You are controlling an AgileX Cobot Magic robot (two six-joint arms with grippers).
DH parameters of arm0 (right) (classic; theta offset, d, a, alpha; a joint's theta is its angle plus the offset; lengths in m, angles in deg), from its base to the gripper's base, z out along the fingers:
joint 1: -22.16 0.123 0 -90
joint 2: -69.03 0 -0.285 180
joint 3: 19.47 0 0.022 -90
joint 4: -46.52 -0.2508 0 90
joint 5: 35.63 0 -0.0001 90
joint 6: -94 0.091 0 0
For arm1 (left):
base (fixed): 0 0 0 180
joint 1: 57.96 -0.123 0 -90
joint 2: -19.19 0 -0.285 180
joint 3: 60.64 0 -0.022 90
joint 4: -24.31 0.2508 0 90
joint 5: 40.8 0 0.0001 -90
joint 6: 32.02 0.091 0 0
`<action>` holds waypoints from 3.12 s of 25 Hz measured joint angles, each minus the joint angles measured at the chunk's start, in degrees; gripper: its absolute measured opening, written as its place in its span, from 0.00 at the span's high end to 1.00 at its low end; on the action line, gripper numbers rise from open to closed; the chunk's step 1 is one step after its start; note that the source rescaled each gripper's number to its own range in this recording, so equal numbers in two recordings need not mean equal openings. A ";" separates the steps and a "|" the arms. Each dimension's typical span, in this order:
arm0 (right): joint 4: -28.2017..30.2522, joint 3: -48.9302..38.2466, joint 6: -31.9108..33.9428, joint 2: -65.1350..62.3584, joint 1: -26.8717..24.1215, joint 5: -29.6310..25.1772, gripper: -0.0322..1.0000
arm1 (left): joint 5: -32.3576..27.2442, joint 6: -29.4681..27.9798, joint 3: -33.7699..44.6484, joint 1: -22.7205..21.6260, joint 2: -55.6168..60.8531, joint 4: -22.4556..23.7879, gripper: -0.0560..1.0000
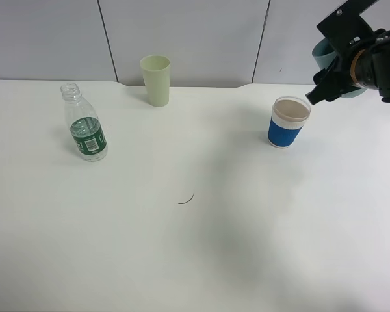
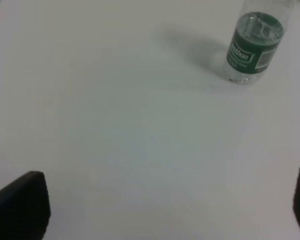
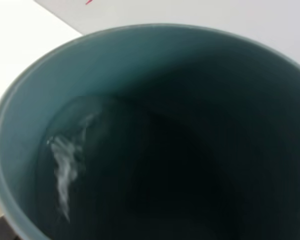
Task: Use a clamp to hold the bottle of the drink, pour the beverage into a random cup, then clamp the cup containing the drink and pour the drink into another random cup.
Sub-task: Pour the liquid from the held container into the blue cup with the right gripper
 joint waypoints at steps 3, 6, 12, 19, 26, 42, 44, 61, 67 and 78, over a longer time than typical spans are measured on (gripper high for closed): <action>0.00 0.00 -0.73 0.00 0.00 0.00 0.97 | 0.00 0.00 0.00 0.00 0.00 0.00 0.00; 0.00 0.00 -2.57 0.00 0.00 0.00 0.97 | 0.00 0.00 0.00 0.00 0.00 0.00 0.00; 0.00 0.00 -6.81 0.00 0.00 0.00 0.97 | 0.00 0.00 0.00 0.00 0.00 0.00 0.00; 0.00 0.00 -9.40 0.00 0.00 0.00 0.97 | 0.00 0.00 0.00 0.00 0.00 0.00 0.00; 0.00 0.00 -9.98 0.00 0.00 -0.26 0.97 | 0.00 0.00 0.00 0.00 0.00 0.00 0.00; -0.02 0.00 -12.31 0.00 0.00 -2.69 0.97 | 0.00 0.00 0.00 0.00 0.00 0.00 0.00; -0.02 0.00 -12.36 0.00 0.00 -2.84 0.97 | 0.00 0.00 0.00 0.00 0.00 0.00 0.00; -0.06 0.00 -17.98 0.00 0.00 -4.34 0.97 | 0.00 0.00 0.00 0.00 0.00 0.00 0.00; -0.06 0.00 -19.58 0.00 0.00 -4.47 0.97 | 0.00 0.00 0.00 0.00 0.00 0.00 0.00; -0.06 0.00 -21.43 0.00 0.00 -4.52 0.97 | 0.00 0.00 0.00 0.00 0.00 0.00 0.00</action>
